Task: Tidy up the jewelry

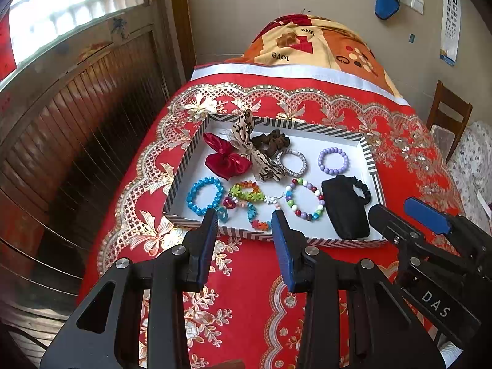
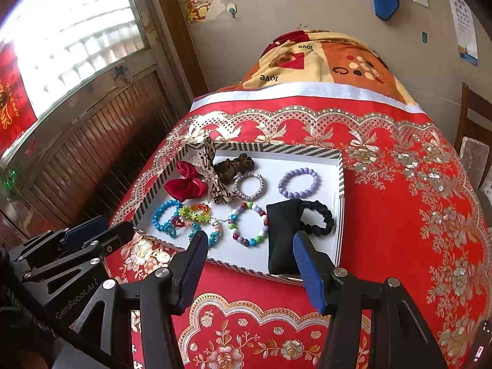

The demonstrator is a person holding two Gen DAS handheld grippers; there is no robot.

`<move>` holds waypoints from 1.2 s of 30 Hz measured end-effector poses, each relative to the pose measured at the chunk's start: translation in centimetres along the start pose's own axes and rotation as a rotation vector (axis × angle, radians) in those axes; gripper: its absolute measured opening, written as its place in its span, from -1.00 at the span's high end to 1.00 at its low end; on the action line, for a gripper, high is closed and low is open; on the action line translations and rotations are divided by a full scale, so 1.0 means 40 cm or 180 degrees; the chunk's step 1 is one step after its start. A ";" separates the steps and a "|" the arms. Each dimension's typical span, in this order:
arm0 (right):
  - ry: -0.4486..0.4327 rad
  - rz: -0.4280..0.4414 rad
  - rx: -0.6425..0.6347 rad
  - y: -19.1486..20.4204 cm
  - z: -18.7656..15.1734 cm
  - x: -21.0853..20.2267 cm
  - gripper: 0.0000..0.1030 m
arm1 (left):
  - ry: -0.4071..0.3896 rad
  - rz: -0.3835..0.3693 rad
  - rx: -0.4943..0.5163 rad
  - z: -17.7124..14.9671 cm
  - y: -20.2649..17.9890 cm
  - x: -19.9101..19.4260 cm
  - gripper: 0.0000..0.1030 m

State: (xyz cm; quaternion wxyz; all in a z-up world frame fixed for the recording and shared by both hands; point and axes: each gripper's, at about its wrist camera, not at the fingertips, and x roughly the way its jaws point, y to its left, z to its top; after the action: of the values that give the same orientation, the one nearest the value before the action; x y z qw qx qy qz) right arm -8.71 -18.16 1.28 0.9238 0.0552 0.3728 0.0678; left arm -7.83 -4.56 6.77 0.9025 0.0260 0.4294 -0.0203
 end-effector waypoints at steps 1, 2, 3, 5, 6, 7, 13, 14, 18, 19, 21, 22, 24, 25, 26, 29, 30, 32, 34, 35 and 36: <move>0.0002 0.0003 -0.0001 0.000 0.001 0.001 -0.08 | -0.0004 -0.0001 0.0001 0.001 0.002 0.000 0.31; 0.0003 0.0000 -0.0002 0.003 0.000 0.002 -0.08 | -0.0002 -0.0001 0.0005 0.002 0.003 0.001 0.31; 0.0007 0.0000 -0.0005 0.004 0.000 0.004 -0.08 | 0.0000 0.0003 0.0004 0.002 0.003 0.001 0.31; 0.0019 0.0001 -0.0008 0.007 0.000 0.007 -0.09 | 0.0010 0.0002 0.0003 0.003 0.007 0.003 0.31; 0.0026 0.0000 -0.0012 0.008 0.000 0.009 -0.09 | 0.0015 0.0000 0.0005 0.003 0.008 0.006 0.31; 0.0030 -0.0002 -0.0014 0.009 0.000 0.010 -0.09 | 0.0018 0.0000 0.0006 0.003 0.009 0.007 0.31; 0.0063 -0.0006 -0.0002 0.011 -0.002 0.021 -0.09 | 0.0046 -0.0011 0.0003 0.003 0.017 0.018 0.31; 0.0064 -0.0007 -0.0002 0.012 -0.002 0.022 -0.09 | 0.0049 -0.0011 0.0001 0.004 0.018 0.021 0.31; 0.0074 -0.0006 -0.0017 0.018 -0.001 0.027 -0.10 | 0.0052 -0.0019 -0.0004 0.006 0.024 0.025 0.31; 0.0077 -0.0008 -0.0021 0.020 -0.001 0.028 -0.10 | 0.0053 -0.0022 -0.0003 0.006 0.024 0.027 0.31; 0.0083 -0.0013 -0.0022 0.021 0.000 0.031 -0.10 | 0.0052 -0.0018 -0.0001 0.006 0.024 0.026 0.31; 0.0087 -0.0015 -0.0020 0.022 0.000 0.033 -0.10 | 0.0054 -0.0017 0.0000 0.006 0.024 0.026 0.31; 0.0092 -0.0021 -0.0018 0.022 0.000 0.035 -0.10 | 0.0066 -0.0022 0.0000 0.008 0.027 0.032 0.31; 0.0097 -0.0024 -0.0016 0.022 0.000 0.037 -0.10 | 0.0073 -0.0022 -0.0001 0.010 0.029 0.035 0.31; 0.0100 -0.0027 -0.0013 0.021 0.001 0.039 -0.10 | 0.0077 -0.0023 -0.0003 0.011 0.030 0.038 0.31; 0.0100 -0.0030 -0.0014 0.020 0.003 0.042 -0.11 | 0.0084 -0.0028 0.0001 0.013 0.030 0.044 0.31; 0.0101 -0.0030 -0.0012 0.020 0.003 0.043 -0.11 | 0.0086 -0.0031 0.0002 0.014 0.029 0.045 0.31; 0.0102 -0.0028 -0.0015 0.019 0.003 0.042 -0.11 | 0.0084 -0.0028 0.0002 0.013 0.028 0.045 0.31; 0.0105 -0.0029 -0.0011 0.018 0.004 0.043 -0.11 | 0.0087 -0.0028 0.0001 0.013 0.029 0.045 0.31; 0.0108 -0.0030 -0.0004 0.017 0.004 0.045 -0.11 | 0.0087 -0.0026 -0.0002 0.013 0.029 0.045 0.31; 0.0112 -0.0028 0.0005 0.015 0.004 0.047 -0.11 | 0.0086 -0.0025 -0.0003 0.013 0.029 0.045 0.31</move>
State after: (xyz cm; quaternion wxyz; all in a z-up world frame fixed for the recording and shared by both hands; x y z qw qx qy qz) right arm -7.32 -17.26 0.23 0.9174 0.0530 0.3892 0.0644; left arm -6.23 -3.47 5.75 0.8965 0.0241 0.4417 -0.0234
